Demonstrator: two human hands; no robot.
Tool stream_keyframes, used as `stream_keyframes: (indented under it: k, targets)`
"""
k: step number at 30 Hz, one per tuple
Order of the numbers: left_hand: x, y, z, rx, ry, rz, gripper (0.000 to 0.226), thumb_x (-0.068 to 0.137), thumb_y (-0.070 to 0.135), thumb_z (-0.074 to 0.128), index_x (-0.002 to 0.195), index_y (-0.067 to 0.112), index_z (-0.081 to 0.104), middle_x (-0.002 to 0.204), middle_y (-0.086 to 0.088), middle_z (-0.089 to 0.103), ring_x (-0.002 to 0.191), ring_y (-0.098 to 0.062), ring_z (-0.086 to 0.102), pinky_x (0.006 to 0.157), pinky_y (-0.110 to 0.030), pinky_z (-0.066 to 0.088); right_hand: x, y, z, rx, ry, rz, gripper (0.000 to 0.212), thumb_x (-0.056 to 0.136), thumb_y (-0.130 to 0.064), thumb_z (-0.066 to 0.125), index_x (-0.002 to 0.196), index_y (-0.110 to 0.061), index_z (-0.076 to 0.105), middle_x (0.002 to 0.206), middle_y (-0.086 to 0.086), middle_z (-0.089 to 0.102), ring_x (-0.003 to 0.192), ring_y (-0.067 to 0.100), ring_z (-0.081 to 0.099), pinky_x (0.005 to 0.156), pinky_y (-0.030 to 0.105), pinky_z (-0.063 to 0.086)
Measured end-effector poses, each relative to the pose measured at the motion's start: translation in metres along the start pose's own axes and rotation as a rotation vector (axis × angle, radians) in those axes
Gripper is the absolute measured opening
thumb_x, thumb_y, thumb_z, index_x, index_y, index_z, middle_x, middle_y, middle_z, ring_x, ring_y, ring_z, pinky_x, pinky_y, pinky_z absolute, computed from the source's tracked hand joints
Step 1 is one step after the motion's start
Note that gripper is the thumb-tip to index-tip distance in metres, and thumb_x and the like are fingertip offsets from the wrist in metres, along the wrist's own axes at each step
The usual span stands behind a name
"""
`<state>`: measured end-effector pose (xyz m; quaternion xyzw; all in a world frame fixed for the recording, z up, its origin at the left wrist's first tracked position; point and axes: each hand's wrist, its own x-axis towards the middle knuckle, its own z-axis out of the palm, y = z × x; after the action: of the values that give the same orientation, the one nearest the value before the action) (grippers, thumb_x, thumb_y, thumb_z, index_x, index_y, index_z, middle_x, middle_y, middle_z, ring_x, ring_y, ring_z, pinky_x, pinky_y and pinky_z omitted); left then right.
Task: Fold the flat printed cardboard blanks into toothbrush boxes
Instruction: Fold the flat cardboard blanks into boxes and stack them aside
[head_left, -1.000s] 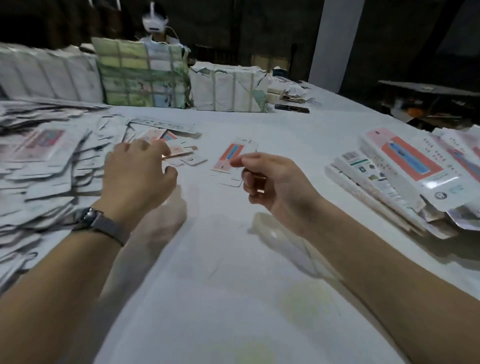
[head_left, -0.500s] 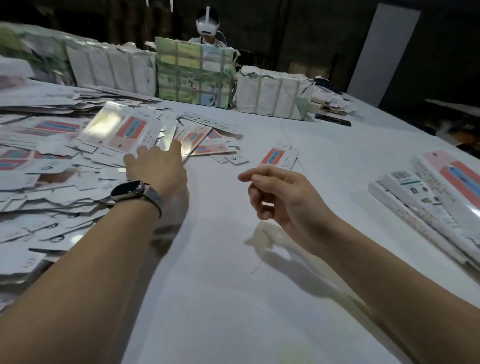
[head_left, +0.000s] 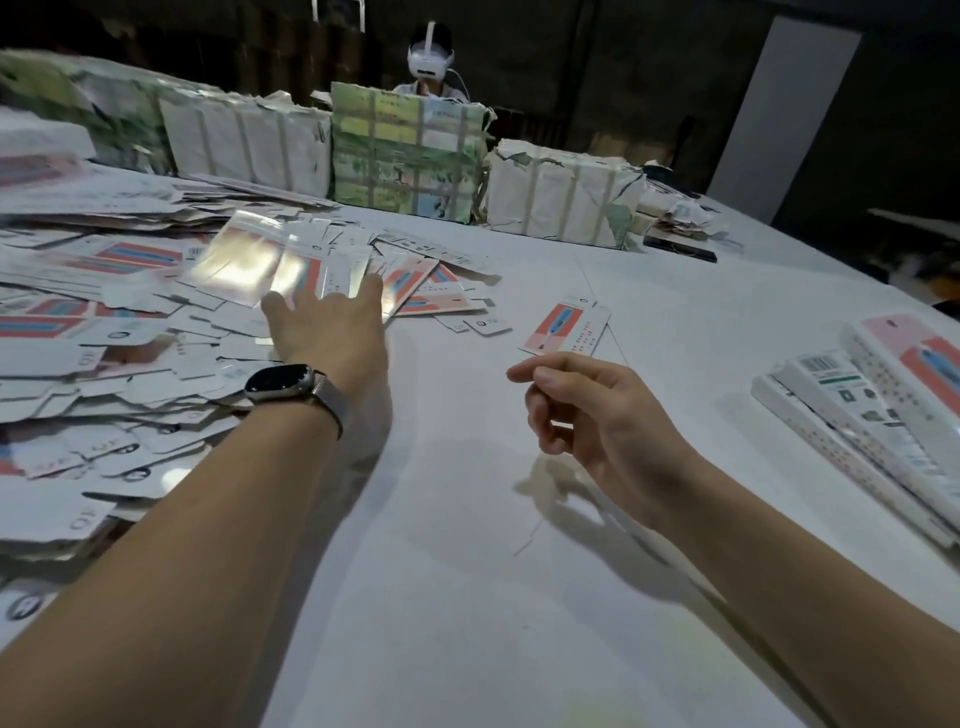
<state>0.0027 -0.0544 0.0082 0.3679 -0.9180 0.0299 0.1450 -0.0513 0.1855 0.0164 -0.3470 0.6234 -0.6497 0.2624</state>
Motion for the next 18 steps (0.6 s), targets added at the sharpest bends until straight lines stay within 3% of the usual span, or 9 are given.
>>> stream_keyframes:
  k: [4, 7, 10, 12, 15, 18]
  targets:
    - [-0.004, 0.008, -0.007, -0.03, 0.067, 0.077, 0.038, 0.089, 0.024, 0.061, 0.123, 0.02, 0.045, 0.097, -0.009, 0.06, 0.104, -0.038, 0.058, 0.076, -0.037, 0.035, 0.0, -0.001, -0.001, 0.042, 0.031, 0.003, 0.021, 0.085, -0.024, 0.059, 0.086, -0.019, 0.079, 0.068, 0.003, 0.056, 0.063, 0.014, 0.049, 0.055, 0.025, 0.035]
    - [-0.009, 0.013, -0.02, -0.146, 0.17, 0.102, 0.039, 0.087, 0.01, 0.057, 0.124, 0.021, 0.047, 0.106, -0.012, 0.061, 0.102, -0.042, 0.059, 0.071, -0.04, 0.039, 0.001, -0.002, -0.003, 0.092, 0.053, 0.012, 0.021, 0.084, -0.025, 0.059, 0.086, -0.017, 0.079, 0.067, 0.003, 0.056, 0.062, 0.014, 0.048, 0.054, 0.026, 0.035]
    - [-0.015, 0.022, -0.036, -0.204, 0.397, 0.168, 0.044, 0.083, 0.0, 0.052, 0.122, 0.02, 0.05, 0.098, -0.013, 0.063, 0.092, -0.041, 0.06, 0.065, -0.039, 0.033, 0.001, -0.002, -0.005, 0.115, 0.06, 0.003, 0.021, 0.089, -0.024, 0.058, 0.088, -0.017, 0.077, 0.068, 0.003, 0.056, 0.063, 0.015, 0.049, 0.055, 0.025, 0.037]
    - [-0.02, 0.027, -0.042, -0.304, 0.436, 0.204, 0.048, 0.081, -0.004, 0.051, 0.122, 0.019, 0.055, 0.1, -0.012, 0.061, 0.094, -0.04, 0.056, 0.065, -0.039, 0.034, 0.002, -0.001, -0.006, 0.135, 0.058, -0.006, 0.022, 0.092, -0.023, 0.055, 0.092, -0.015, 0.076, 0.069, 0.003, 0.056, 0.062, 0.014, 0.049, 0.056, 0.024, 0.038]
    - [-0.026, 0.037, -0.047, -0.559, 0.347, 0.23, 0.053, 0.079, -0.004, 0.049, 0.122, 0.024, 0.061, 0.093, -0.004, 0.056, 0.095, -0.033, 0.053, 0.069, -0.034, 0.035, 0.004, -0.004, -0.008, 0.174, 0.078, -0.01, 0.024, 0.086, -0.028, 0.056, 0.091, -0.016, 0.076, 0.068, 0.003, 0.056, 0.061, 0.014, 0.049, 0.055, 0.023, 0.04]
    - [-0.036, 0.057, -0.053, -1.029, 0.038, 0.19, 0.05, 0.082, -0.005, 0.047, 0.118, 0.024, 0.067, 0.073, -0.002, 0.053, 0.07, -0.02, 0.052, 0.054, -0.028, 0.04, 0.008, -0.008, -0.013, 0.182, 0.178, -0.068, 0.024, 0.084, -0.028, 0.057, 0.097, -0.017, 0.073, 0.067, 0.002, 0.054, 0.061, 0.014, 0.049, 0.053, 0.023, 0.039]
